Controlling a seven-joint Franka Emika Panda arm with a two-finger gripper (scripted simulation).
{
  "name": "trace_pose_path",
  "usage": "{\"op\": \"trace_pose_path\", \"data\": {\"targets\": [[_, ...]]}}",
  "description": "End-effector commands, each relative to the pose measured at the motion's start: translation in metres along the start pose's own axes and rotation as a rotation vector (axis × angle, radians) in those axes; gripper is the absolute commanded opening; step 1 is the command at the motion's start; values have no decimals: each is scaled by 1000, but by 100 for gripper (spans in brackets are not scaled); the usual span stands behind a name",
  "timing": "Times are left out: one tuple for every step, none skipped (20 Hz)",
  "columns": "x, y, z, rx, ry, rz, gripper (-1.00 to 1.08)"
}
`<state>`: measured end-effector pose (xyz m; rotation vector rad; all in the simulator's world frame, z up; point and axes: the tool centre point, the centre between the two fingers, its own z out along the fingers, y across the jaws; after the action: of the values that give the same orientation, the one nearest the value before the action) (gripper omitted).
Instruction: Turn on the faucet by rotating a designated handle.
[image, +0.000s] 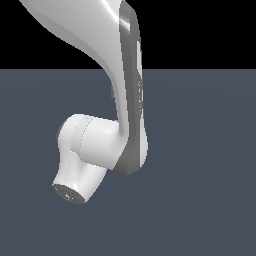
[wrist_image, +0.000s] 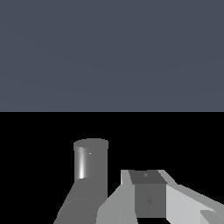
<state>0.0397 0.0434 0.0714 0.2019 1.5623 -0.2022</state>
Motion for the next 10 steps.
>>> {"op": "trace_pose_path", "data": {"targets": [[-7, 3, 0, 0, -1, 1, -100], [-12, 4, 0, 0, -1, 1, -100], [-16, 5, 0, 0, -1, 1, -100], [-20, 7, 0, 0, -1, 1, -100], [-24, 8, 0, 0, -1, 1, -100], [-28, 10, 0, 0, -1, 1, -100], [-33, 11, 0, 0, -1, 1, -100], [-37, 13, 0, 0, -1, 1, -100], [-41, 14, 0, 0, -1, 1, -100], [-41, 14, 0, 0, -1, 1, -100]]}}
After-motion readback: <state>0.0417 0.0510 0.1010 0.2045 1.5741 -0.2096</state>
